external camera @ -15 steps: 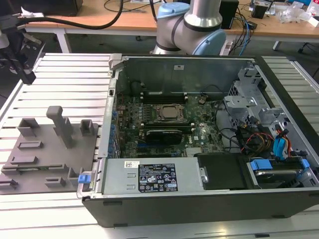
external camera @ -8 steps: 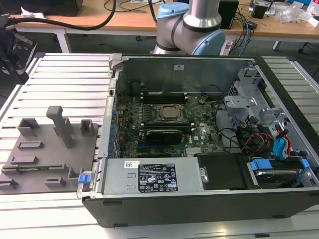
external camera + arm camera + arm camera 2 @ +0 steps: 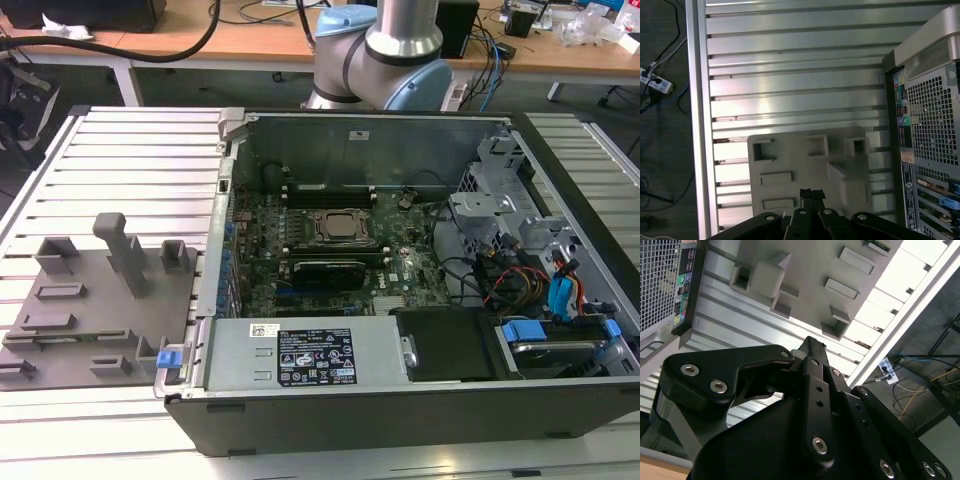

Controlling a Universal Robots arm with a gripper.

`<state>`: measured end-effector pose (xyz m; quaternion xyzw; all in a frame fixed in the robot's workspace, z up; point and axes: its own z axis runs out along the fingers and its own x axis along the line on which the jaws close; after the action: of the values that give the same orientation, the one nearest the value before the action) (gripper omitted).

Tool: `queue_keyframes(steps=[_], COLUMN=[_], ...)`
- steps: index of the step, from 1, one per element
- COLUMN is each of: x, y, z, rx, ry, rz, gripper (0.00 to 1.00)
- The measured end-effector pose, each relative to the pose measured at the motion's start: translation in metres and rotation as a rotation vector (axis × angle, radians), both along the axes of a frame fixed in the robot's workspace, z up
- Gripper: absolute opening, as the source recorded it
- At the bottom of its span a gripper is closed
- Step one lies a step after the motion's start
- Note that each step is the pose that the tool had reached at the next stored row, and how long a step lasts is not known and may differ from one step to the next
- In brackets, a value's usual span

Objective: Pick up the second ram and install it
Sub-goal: 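Reach for the second ram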

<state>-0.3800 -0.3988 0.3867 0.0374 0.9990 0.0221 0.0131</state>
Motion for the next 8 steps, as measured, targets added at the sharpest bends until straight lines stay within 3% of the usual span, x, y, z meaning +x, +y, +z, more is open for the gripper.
queue_keyframes(steps=[6,8], x=[-0.0066,-0.0068], y=[-0.0013,-0.0085], z=[-0.0006,-0.0007], rx=[0.0001,0.0000], ry=[0.0000,0.0000], rz=[0.000,0.000], gripper=[0.11,0.11])
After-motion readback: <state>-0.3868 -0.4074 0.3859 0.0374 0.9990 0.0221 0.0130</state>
